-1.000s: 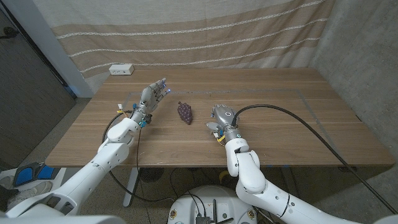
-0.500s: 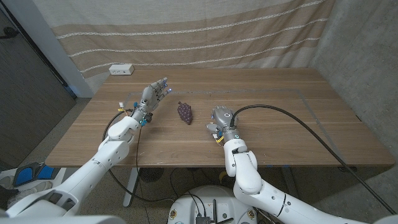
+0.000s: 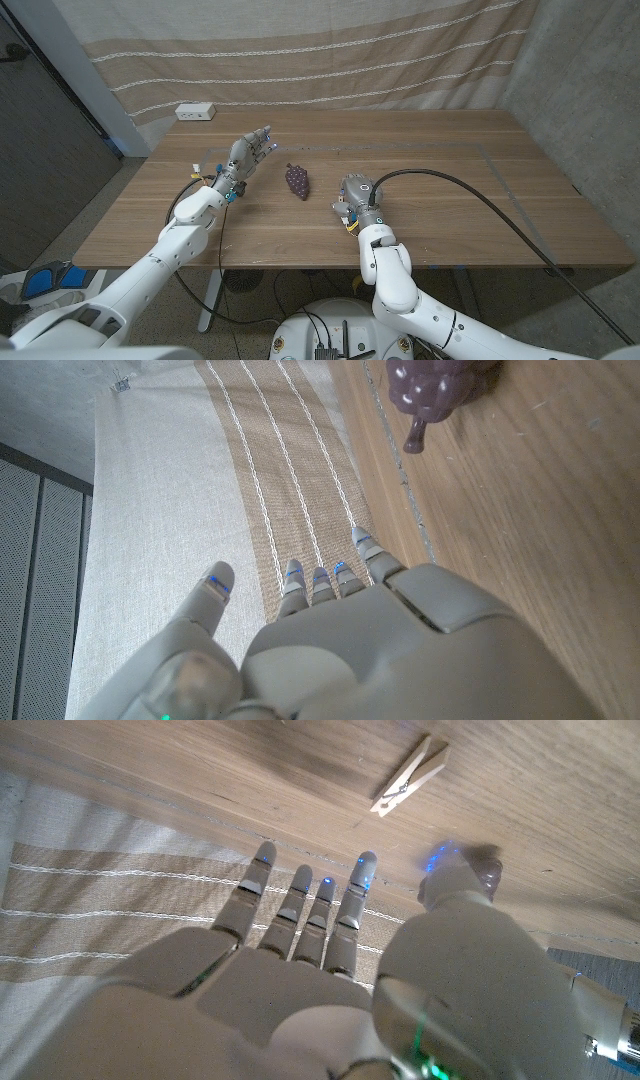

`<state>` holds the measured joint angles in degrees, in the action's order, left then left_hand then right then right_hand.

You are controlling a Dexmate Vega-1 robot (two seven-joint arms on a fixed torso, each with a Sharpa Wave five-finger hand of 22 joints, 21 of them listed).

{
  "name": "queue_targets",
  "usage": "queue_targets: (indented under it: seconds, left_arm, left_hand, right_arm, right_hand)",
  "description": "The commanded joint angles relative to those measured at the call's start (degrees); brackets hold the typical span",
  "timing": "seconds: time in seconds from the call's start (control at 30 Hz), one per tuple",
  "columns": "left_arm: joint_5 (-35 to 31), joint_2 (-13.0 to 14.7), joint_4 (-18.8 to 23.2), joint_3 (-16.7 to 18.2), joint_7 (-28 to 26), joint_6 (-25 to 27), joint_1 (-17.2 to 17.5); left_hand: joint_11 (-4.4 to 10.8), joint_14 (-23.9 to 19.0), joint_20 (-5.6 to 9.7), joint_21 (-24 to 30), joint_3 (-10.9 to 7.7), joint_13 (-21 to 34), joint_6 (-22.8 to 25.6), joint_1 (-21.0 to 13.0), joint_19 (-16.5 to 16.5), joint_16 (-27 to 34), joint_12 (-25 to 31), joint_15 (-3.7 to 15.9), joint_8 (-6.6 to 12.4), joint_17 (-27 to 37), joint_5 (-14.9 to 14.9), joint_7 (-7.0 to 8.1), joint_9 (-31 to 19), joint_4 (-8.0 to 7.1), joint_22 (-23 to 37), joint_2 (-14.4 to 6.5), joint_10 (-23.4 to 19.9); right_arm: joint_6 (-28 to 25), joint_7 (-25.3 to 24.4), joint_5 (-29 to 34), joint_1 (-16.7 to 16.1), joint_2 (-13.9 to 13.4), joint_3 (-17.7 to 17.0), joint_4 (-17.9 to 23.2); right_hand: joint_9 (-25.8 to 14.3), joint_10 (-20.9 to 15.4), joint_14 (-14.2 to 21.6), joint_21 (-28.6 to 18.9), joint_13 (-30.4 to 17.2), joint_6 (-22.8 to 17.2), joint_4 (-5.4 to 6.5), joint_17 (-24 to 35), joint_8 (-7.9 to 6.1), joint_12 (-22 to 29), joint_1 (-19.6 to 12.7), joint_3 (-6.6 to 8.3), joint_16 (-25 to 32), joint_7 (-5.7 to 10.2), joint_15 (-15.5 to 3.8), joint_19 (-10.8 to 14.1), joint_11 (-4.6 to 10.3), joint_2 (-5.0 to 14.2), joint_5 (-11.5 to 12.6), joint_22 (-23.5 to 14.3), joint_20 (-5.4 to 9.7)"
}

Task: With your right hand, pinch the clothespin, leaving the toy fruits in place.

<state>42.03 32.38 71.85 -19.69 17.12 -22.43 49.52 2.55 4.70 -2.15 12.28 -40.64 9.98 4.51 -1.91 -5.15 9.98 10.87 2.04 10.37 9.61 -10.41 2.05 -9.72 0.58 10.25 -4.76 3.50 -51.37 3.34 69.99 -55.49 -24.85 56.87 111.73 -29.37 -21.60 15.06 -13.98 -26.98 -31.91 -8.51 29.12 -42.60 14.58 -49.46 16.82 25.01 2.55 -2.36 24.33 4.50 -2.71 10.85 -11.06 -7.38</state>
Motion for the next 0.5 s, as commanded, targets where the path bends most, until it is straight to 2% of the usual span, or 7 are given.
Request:
queue_targets:
  seconds: [0.03,0.23,0.5]
  left_arm:
    - [-0.07,0.71,1.51,0.17,-0.55,0.24,1.16]
    - [-0.16,1.15,2.36,0.32,-0.98,0.40,1.69]
    - [-0.15,1.44,2.97,0.36,-1.14,0.65,1.91]
  left_hand:
    - [0.13,-0.08,0.06,-0.19,-0.25,0.19,0.50,0.35,-0.39,0.16,0.17,0.21,-0.02,0.16,-0.38,0.12,-0.23,-0.13,0.28,-2.88,-0.03]
    - [0.18,-0.10,0.02,-0.20,-0.26,0.19,0.47,0.32,-0.41,0.16,0.17,0.21,-0.03,0.15,-0.38,0.13,-0.23,-0.09,0.28,-2.88,-0.05]
    - [0.15,-0.06,0.02,-0.21,-0.27,0.19,0.41,0.31,-0.42,0.15,0.17,0.23,-0.05,0.15,-0.38,0.15,-0.23,-0.08,0.28,-2.88,-0.04]
  right_arm:
    - [-1.73,1.63,0.62,0.35,0.51,0.88,-1.02]
    - [-2.50,1.96,0.15,0.65,1.15,1.13,-1.85]
    - [-3.57,2.26,0.20,1.58,1.55,1.97,-3.29]
  right_hand:
    - [-0.43,-0.33,0.15,0.19,-0.18,-0.42,0.12,0.12,-0.60,-0.13,0.40,-0.50,-0.15,-0.14,-1.72,0.14,-0.22,-0.34,0.18,-0.10,-0.13]
    - [-0.82,-0.56,0.41,0.16,-0.31,-0.66,0.27,0.19,-1.26,-0.07,0.76,-0.71,-0.09,-0.35,-1.63,0.21,-0.29,-0.41,0.27,-0.11,-0.18]
    - [-0.74,-0.53,0.50,0.10,-0.46,-0.27,0.52,0.37,-1.47,-0.14,1.19,-0.85,-0.03,-0.40,-1.69,0.34,-0.49,-0.12,0.35,-0.12,-0.06]
